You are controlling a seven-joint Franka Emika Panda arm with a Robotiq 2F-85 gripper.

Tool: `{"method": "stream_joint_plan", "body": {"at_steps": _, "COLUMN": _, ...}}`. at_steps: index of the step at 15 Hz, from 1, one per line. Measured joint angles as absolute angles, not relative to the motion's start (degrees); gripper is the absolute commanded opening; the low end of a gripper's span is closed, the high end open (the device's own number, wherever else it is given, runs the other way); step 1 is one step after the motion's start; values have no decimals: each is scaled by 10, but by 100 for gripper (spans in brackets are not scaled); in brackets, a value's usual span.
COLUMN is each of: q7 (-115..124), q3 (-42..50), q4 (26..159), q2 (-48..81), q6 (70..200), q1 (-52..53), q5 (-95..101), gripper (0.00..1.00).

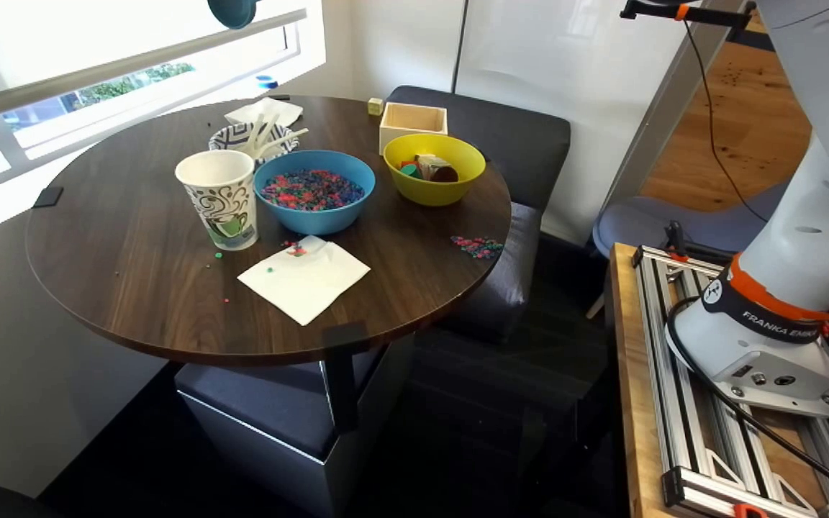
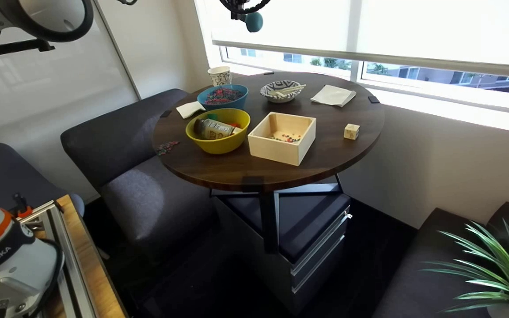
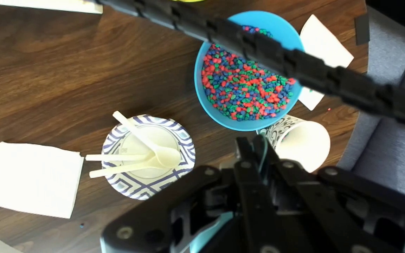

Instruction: Scoop up cereal from the blue bowl and pour them into the cup

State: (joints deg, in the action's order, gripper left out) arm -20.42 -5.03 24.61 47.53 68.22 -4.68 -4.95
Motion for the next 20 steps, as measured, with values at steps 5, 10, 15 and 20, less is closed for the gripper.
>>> {"method": "stream_joint_plan", "body": {"at_steps": 5, "q7": -203, "q3": -61, "q4": 262, "q2": 484, "q6": 680, "q1": -73, "q5": -90, "gripper": 2}}
{"method": "stream_joint_plan", "body": {"at_steps": 10, "q7": -202, "q3": -73, "q4": 262, "q2": 534, "q6": 661, "q1": -142, "q5": -146, "gripper": 2}}
{"method": "stream_joint_plan", "body": {"at_steps": 15, "q7": -139, "q3": -100, "q4": 262, "q2": 582, "q6": 662, "q1": -170, "q5": -215, "gripper": 2}}
{"method": "stream_joint_plan", "body": {"at_steps": 20, "q7": -36, "q3": -116, "q4": 261, "q2": 601, "q6": 705, "q1": -173, "q5": -259, "gripper": 2}}
